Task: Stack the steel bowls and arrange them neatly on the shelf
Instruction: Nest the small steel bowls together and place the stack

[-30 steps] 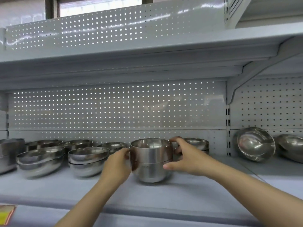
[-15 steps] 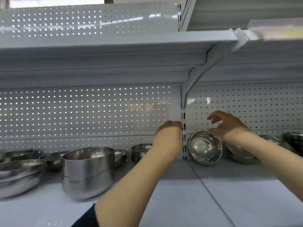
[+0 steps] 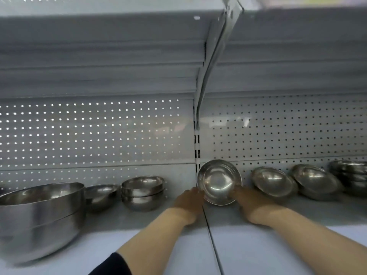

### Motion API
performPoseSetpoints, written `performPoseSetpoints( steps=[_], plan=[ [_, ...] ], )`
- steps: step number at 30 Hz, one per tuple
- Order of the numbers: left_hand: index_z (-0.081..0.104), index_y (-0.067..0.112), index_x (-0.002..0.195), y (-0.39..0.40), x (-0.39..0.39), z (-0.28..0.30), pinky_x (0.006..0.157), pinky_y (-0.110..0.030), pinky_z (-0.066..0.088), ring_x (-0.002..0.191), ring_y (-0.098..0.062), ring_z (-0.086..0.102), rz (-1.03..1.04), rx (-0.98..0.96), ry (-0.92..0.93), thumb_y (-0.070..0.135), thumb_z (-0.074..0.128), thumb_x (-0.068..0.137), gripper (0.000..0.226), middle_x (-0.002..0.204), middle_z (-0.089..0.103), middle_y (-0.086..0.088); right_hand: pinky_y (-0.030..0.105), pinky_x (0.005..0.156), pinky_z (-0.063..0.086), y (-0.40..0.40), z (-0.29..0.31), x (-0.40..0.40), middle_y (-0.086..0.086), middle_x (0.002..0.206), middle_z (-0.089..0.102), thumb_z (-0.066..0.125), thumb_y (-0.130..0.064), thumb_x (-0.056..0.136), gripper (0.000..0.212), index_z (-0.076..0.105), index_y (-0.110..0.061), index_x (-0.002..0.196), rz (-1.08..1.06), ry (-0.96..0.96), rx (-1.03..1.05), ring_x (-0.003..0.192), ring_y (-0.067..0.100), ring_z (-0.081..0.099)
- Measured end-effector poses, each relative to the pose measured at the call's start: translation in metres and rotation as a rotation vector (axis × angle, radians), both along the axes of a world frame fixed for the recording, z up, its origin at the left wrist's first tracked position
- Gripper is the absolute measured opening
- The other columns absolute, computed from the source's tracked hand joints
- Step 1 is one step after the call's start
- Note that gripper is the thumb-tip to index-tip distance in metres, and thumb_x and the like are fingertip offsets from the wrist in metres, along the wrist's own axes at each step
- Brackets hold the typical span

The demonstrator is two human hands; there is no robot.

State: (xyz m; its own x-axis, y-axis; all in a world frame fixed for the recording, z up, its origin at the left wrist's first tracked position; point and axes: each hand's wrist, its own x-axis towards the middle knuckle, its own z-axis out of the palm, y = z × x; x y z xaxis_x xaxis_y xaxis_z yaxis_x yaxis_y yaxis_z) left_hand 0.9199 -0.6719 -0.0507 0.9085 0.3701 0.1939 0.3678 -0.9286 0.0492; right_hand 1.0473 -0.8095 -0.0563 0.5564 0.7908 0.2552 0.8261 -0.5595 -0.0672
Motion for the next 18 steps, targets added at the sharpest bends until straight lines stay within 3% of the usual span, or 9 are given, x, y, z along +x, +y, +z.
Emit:
performPoseSetpoints(
  steps=[2, 4, 7, 12, 15, 18],
  plan=[
    [0.025, 0.016, 0.146, 0.002, -0.001, -0.003, 0.106, -0.035, 0.035, 0.132, -0.03, 0.039, -0.013, -0.037, 0.013, -0.006, 0.035, 0.091, 0.06, 0.145, 0.034, -0.01, 0.031, 0.099, 0.042, 0.008, -0.005, 0.003, 0.002, 0.139, 0.045, 0.035, -0.005, 0.091, 0.044, 0.044, -0.02, 0.131, 0.022, -0.031, -0.036, 0.124, 0.024, 0.049],
    [0.025, 0.016, 0.146, 0.001, -0.001, -0.005, 0.104, -0.034, 0.034, 0.132, -0.03, 0.039, -0.005, -0.045, 0.02, 0.0, 0.033, 0.094, 0.055, 0.146, 0.034, -0.01, 0.036, 0.102, 0.041, 0.012, -0.009, 0.003, 0.005, 0.141, 0.043, 0.035, -0.005, 0.09, 0.045, 0.044, -0.018, 0.132, 0.034, -0.028, -0.057, 0.126, 0.026, 0.047],
    [0.028, 0.014, 0.145, -0.002, -0.001, -0.006, 0.106, -0.032, 0.032, 0.134, -0.029, 0.039, 0.003, -0.07, 0.006, 0.007, 0.028, 0.098, 0.047, 0.149, 0.033, -0.009, 0.034, 0.103, 0.039, 0.012, -0.01, 0.002, 0.008, 0.138, 0.043, 0.034, -0.003, 0.092, 0.041, 0.045, -0.012, 0.13, 0.019, -0.013, -0.056, 0.126, 0.026, 0.047],
    [0.031, 0.014, 0.145, 0.0, 0.001, -0.005, 0.111, -0.027, 0.026, 0.139, -0.023, 0.032, 0.009, -0.103, -0.051, -0.004, 0.031, 0.093, 0.055, 0.152, 0.031, -0.006, 0.034, 0.099, 0.043, 0.013, -0.012, 0.005, 0.011, 0.131, 0.052, 0.039, -0.003, 0.088, 0.038, 0.048, -0.011, 0.123, -0.021, -0.002, 0.015, 0.12, 0.028, 0.052],
    [0.041, 0.017, 0.139, 0.003, 0.003, -0.006, 0.109, -0.028, 0.031, 0.135, -0.024, 0.039, 0.035, -0.115, -0.111, -0.004, 0.034, 0.091, 0.052, 0.146, 0.04, -0.006, 0.029, 0.1, 0.041, 0.012, -0.005, -0.002, 0.01, 0.134, 0.05, 0.04, 0.001, 0.09, 0.042, 0.051, -0.011, 0.128, -0.027, -0.029, 0.061, 0.123, 0.027, 0.05],
    [0.055, 0.02, 0.125, 0.008, 0.005, -0.007, 0.103, -0.03, 0.042, 0.122, -0.025, 0.052, 0.066, -0.124, -0.169, 0.001, 0.046, 0.089, 0.042, 0.133, 0.053, -0.008, 0.027, 0.091, 0.045, 0.012, 0.001, -0.006, 0.01, 0.125, 0.057, 0.046, 0.0, 0.09, 0.031, 0.059, -0.013, 0.116, 0.011, -0.052, 0.14, 0.114, 0.026, 0.056]
  ],
)
